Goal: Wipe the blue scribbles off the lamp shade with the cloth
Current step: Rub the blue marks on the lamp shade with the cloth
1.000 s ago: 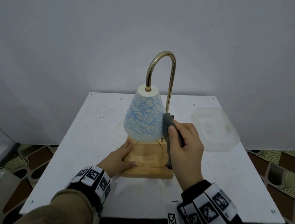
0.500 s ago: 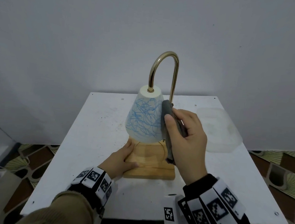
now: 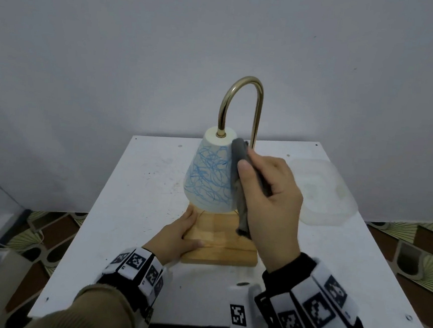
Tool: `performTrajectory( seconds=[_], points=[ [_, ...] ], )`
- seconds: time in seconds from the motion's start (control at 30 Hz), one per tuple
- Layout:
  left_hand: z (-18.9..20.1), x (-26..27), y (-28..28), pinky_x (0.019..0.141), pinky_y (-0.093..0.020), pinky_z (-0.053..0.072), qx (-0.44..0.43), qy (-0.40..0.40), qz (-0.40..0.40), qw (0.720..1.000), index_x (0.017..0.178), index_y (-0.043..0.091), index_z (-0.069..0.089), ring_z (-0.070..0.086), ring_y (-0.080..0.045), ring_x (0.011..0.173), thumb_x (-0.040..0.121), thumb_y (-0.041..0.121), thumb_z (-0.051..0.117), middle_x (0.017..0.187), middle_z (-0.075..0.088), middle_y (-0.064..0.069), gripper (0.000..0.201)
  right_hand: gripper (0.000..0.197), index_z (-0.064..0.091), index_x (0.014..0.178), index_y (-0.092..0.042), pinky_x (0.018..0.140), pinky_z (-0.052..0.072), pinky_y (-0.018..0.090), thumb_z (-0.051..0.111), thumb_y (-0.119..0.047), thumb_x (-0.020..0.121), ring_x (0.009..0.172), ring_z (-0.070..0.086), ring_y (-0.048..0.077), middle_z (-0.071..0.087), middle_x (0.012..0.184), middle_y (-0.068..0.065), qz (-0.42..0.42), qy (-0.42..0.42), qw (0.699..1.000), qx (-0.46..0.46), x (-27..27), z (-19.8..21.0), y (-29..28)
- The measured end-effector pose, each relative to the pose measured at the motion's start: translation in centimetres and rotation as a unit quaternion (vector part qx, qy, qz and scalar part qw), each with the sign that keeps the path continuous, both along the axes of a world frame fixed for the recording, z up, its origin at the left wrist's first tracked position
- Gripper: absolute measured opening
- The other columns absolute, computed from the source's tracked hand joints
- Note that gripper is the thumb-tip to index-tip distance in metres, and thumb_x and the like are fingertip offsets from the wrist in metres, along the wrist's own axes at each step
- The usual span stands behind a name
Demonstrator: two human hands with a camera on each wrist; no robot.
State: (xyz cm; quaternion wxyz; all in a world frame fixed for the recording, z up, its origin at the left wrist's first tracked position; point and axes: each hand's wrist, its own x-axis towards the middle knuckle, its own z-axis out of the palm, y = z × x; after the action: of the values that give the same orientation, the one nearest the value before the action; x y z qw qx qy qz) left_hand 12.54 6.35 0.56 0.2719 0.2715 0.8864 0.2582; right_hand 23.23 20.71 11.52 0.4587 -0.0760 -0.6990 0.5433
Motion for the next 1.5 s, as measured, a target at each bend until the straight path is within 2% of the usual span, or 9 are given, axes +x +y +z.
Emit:
performTrajectory(
  seconds=[0.17, 0.33, 0.6, 0.77, 0.87, 1.0, 1.13, 1.23, 1.5],
  points=[
    [-0.1, -0.1, -0.1, 0.118, -0.030, 0.015, 0.012, -0.009, 0.002, 1.000, 0.150, 0.020, 0.006, 0.009, -0.010, 0.144, 0.089, 0.035, 0.061, 0.158, -0.001, 0.009, 0.084, 0.021, 0.068, 0.107, -0.010, 0.077, 0.039, 0.003, 0.060, -0.009, 0.088, 0.088, 0.055, -0.007, 0.060, 0.090, -0.009, -0.046, -0.035, 0.998, 0.031, 0.6, -2.8, 0.7],
    [0.0, -0.1, -0.1, 0.118, -0.028, 0.016, 0.010, -0.009, -0.001, 1.000, 0.150, 0.020, 0.005, 0.011, -0.010, 0.144, 0.089, 0.034, 0.061, 0.157, -0.003, 0.010, 0.084, 0.015, 0.070, 0.097, -0.017, 0.071, 0.037, 0.001, 0.057, -0.010, 0.090, 0.080, 0.054, -0.010, 0.062, 0.086, -0.006, -0.026, -0.105, 0.994, -0.008, -0.9, -1.3, 2.5],
    [-0.4, -0.2, -0.1, 0.117, -0.030, 0.018, 0.021, -0.013, 0.003, 1.000, 0.150, 0.022, 0.006, 0.014, -0.010, 0.143, 0.088, 0.034, 0.061, 0.157, 0.001, 0.011, 0.084, 0.017, 0.069, 0.103, -0.007, 0.078, 0.039, 0.005, 0.059, -0.009, 0.089, 0.087, 0.056, -0.004, 0.062, 0.090, -0.003, -0.025, 0.005, 0.999, 0.042, -0.3, -0.1, 0.4],
    [-0.6, -0.2, -0.2, 0.118, -0.030, 0.018, 0.040, -0.021, 0.006, 0.999, 0.151, 0.023, 0.007, 0.014, -0.009, 0.143, 0.089, 0.031, 0.062, 0.157, 0.001, 0.011, 0.083, 0.019, 0.068, 0.105, -0.010, 0.078, 0.040, 0.005, 0.057, -0.009, 0.089, 0.088, 0.056, -0.004, 0.062, 0.091, -0.004, -0.039, -0.029, 0.998, 0.032, 0.4, -3.0, 1.3],
    [-0.5, -0.1, -0.2, 0.117, -0.030, 0.019, 0.041, -0.030, 0.007, 0.999, 0.150, 0.022, 0.006, 0.013, -0.009, 0.143, 0.089, 0.032, 0.061, 0.157, -0.002, 0.013, 0.082, 0.019, 0.067, 0.100, -0.021, 0.075, 0.040, 0.004, 0.057, -0.007, 0.091, 0.085, 0.056, -0.006, 0.062, 0.088, -0.010, -0.033, -0.076, 0.997, -0.005, -0.5, -2.8, 2.4],
    [-0.4, 0.0, 0.0, 0.117, -0.029, 0.019, 0.042, -0.025, 0.012, 0.999, 0.150, 0.021, 0.006, 0.014, -0.010, 0.143, 0.089, 0.031, 0.061, 0.157, -0.001, 0.013, 0.083, 0.018, 0.067, 0.093, -0.028, 0.074, 0.049, 0.019, 0.057, -0.012, 0.091, 0.083, 0.059, 0.000, 0.063, 0.089, -0.012, -0.005, -0.086, 0.995, -0.055, -1.5, -1.0, 2.7],
    [-0.4, 0.1, 0.0, 0.116, -0.027, 0.019, 0.043, -0.023, 0.017, 0.999, 0.150, 0.021, 0.007, 0.015, -0.010, 0.143, 0.089, 0.030, 0.061, 0.157, -0.001, 0.012, 0.082, 0.015, 0.069, 0.101, -0.014, 0.078, 0.043, 0.009, 0.059, -0.010, 0.091, 0.088, 0.058, -0.001, 0.064, 0.093, 0.000, 0.002, -0.014, 0.999, -0.035, -1.3, 0.4, 1.4],
    [-0.4, 0.2, 0.0, 0.116, -0.026, 0.019, 0.044, -0.027, 0.021, 0.998, 0.150, 0.020, 0.007, 0.014, -0.010, 0.143, 0.089, 0.028, 0.061, 0.157, -0.001, 0.011, 0.082, 0.019, 0.068, 0.105, -0.007, 0.080, 0.039, 0.005, 0.059, -0.008, 0.089, 0.089, 0.056, -0.005, 0.062, 0.093, -0.002, -0.017, 0.013, 1.000, 0.013, -0.2, -0.5, 0.4],
    [0.0, 0.4, 0.0, 0.117, -0.028, 0.018, 0.053, -0.039, 0.017, 0.998, 0.150, 0.021, 0.006, 0.012, -0.009, 0.143, 0.090, 0.026, 0.060, 0.157, -0.003, 0.011, 0.081, 0.019, 0.068, 0.101, -0.016, 0.074, 0.039, 0.003, 0.058, -0.005, 0.090, 0.083, 0.055, -0.007, 0.062, 0.086, -0.003, -0.043, -0.073, 0.996, -0.005, 0.2, -3.7, 2.1]
  ],
)
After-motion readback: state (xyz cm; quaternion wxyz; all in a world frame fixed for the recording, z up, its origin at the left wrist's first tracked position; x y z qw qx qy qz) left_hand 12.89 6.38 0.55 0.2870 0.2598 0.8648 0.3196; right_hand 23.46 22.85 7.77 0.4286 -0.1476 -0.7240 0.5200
